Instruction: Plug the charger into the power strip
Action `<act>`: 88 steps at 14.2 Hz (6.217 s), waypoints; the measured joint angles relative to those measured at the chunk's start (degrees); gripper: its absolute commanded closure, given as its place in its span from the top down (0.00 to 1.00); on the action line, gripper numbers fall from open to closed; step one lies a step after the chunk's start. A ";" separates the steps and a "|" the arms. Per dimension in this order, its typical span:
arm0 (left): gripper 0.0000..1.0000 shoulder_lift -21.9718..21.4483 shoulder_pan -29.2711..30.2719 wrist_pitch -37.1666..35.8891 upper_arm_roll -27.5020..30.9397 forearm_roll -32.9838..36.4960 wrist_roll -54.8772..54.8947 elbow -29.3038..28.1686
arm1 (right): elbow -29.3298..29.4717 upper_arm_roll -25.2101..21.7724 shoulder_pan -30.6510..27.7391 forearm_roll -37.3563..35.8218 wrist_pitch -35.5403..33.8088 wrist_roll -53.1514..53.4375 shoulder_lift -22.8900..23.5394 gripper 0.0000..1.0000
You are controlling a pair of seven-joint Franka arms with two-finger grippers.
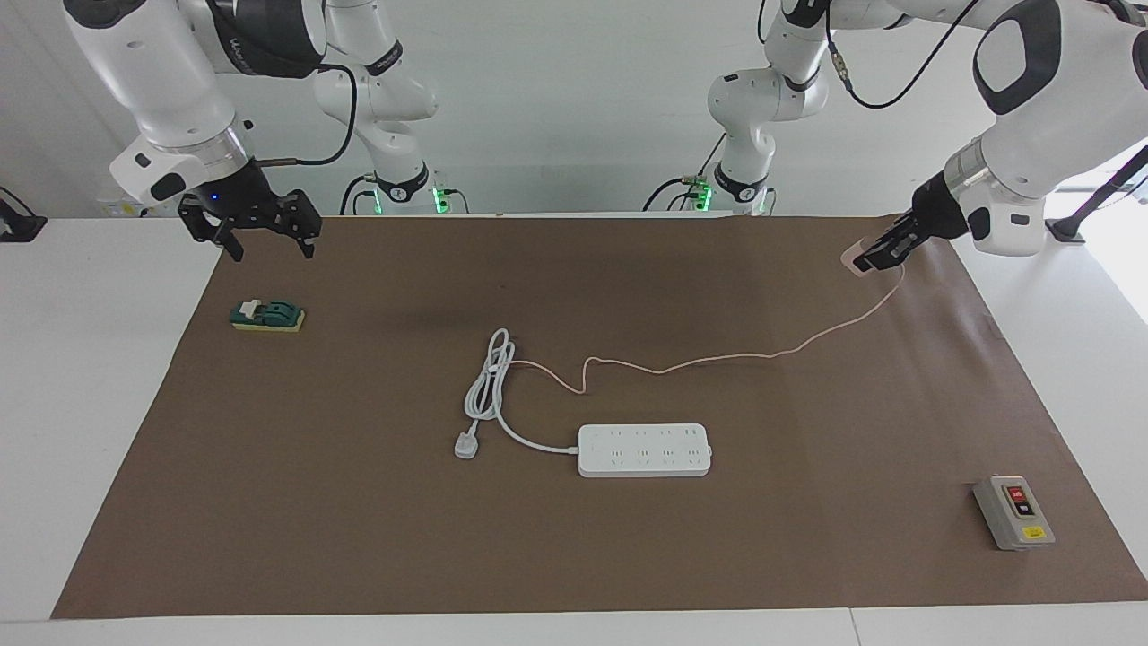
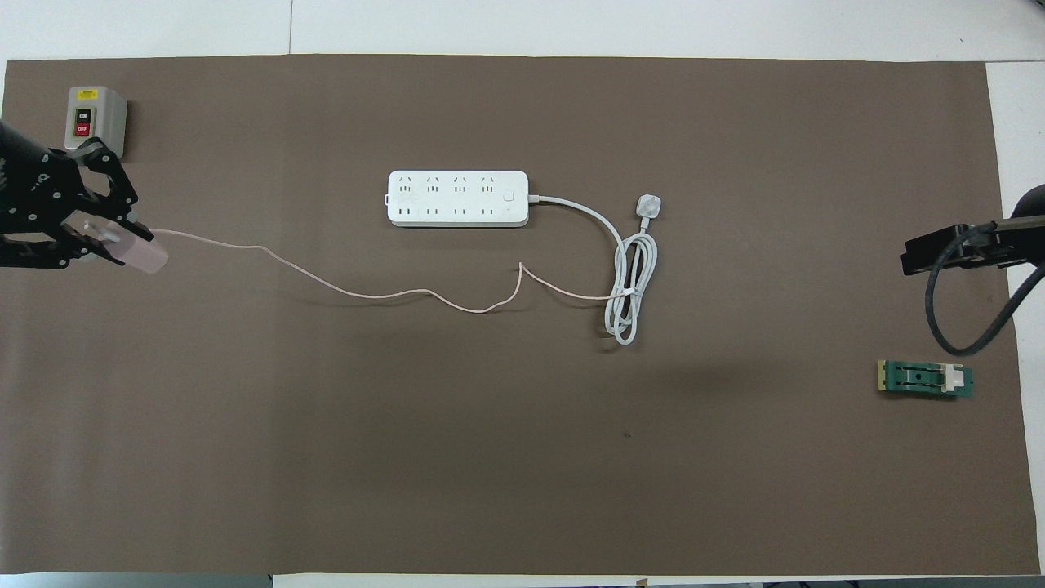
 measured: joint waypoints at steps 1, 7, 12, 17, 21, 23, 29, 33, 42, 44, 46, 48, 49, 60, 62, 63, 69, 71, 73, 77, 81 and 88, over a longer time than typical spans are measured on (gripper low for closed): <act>0.00 0.57 -1.60 2.79 -0.10 0.08 -5.88 -0.26 | -0.18 0.00 0.00 0.00 0.30 0.02 -0.14 1.00; 0.00 8.29 -11.09 16.66 -0.30 4.34 -35.60 -1.25 | -0.05 0.02 0.00 0.00 2.38 0.05 -0.18 1.00; 0.00 17.18 -16.64 26.14 -0.30 9.85 -49.28 -2.17 | -0.04 0.02 0.00 0.02 -0.44 0.56 -0.25 1.00; 0.00 19.57 -17.03 32.15 -0.30 10.19 -51.67 -3.35 | 0.06 0.02 0.00 0.02 -2.00 0.58 -0.33 1.00; 0.00 19.60 -17.84 34.76 -0.30 10.77 -53.63 -5.85 | 0.06 0.02 0.00 0.02 -2.00 0.58 -0.35 1.00; 0.00 19.60 -18.41 36.01 -0.30 10.81 -54.67 -6.78 | 0.07 0.02 0.00 0.02 -2.00 0.58 -0.40 1.00; 0.00 19.59 -19.52 38.37 -0.31 10.90 -56.96 -7.81 | 0.07 -0.02 -0.05 0.02 -2.01 0.62 -0.44 1.00; 0.00 19.60 -19.59 38.39 -0.29 10.91 -57.00 -8.26 | 0.07 -0.07 -0.05 0.02 -2.07 0.62 -0.44 1.00; 0.00 19.59 -19.94 38.59 -0.29 11.14 -57.05 -8.42 | 0.07 -0.07 -0.05 0.02 -2.08 0.62 -0.45 1.00; 0.00 19.59 -19.95 38.60 -0.29 11.17 -57.05 -8.42 | 0.07 -0.07 -0.05 0.02 -2.08 0.62 -0.45 1.00; 0.00 19.59 -19.95 38.61 -0.29 11.19 -57.06 -8.44 | 0.07 -0.07 -0.05 0.02 -2.08 0.62 -0.45 1.00; 0.00 19.59 -19.95 38.72 -0.28 11.25 -57.09 -8.58 | 0.07 -0.07 -0.05 0.02 -2.08 0.62 -0.45 1.00; 0.00 19.59 -19.95 38.95 -0.27 11.29 -57.09 -8.70 | 0.07 -0.07 -0.05 0.02 -2.08 0.62 -0.45 1.00; 0.00 18.86 -20.31 42.51 -0.28 12.86 -57.77 -11.74 | 0.07 -0.07 -0.05 0.02 -2.08 0.62 -0.45 1.00; 0.00 18.55 -20.56 43.23 -0.25 13.68 -58.23 -12.43 | 0.07 -0.07 -0.05 0.02 -2.08 0.62 -0.45 1.00; 0.00 18.39 -20.64 43.81 -0.25 14.02 -58.57 -12.94 | 0.07 -0.07 -0.05 0.02 -2.08 0.62 -0.45 1.00; 0.00 17.68 -20.65 45.50 -0.17 14.16 -58.94 -14.52 | 0.07 -0.07 -0.05 0.02 -2.08 0.62 -0.45 1.00; 0.00 17.53 -20.65 45.80 -0.15 14.16 -58.99 -14.81 | 0.07 -0.07 -0.05 0.02 -2.08 0.62 -0.45 1.00; 0.00 17.45 -20.65 45.97 -0.14 14.16 -59.00 -14.97 | 0.07 -0.07 -0.05 0.02 -2.08 0.62 -0.45 1.00; 0.00 17.37 -20.65 46.15 -0.13 14.16 -59.02 -15.13 | 0.07 -0.08 -0.05 0.02 -2.08 0.62 -0.45 1.00; 0.00 17.36 -20.52 46.23 -0.14 13.95 -59.03 -15.18 | 0.07 -0.07 -0.05 0.02 -2.08 0.62 -0.45 1.00; 0.00 17.34 -20.46 46.28 -0.15 13.86 -59.38 -15.22 | 0.07 -0.07 -0.05 0.02 -2.08 0.62 -0.45 1.00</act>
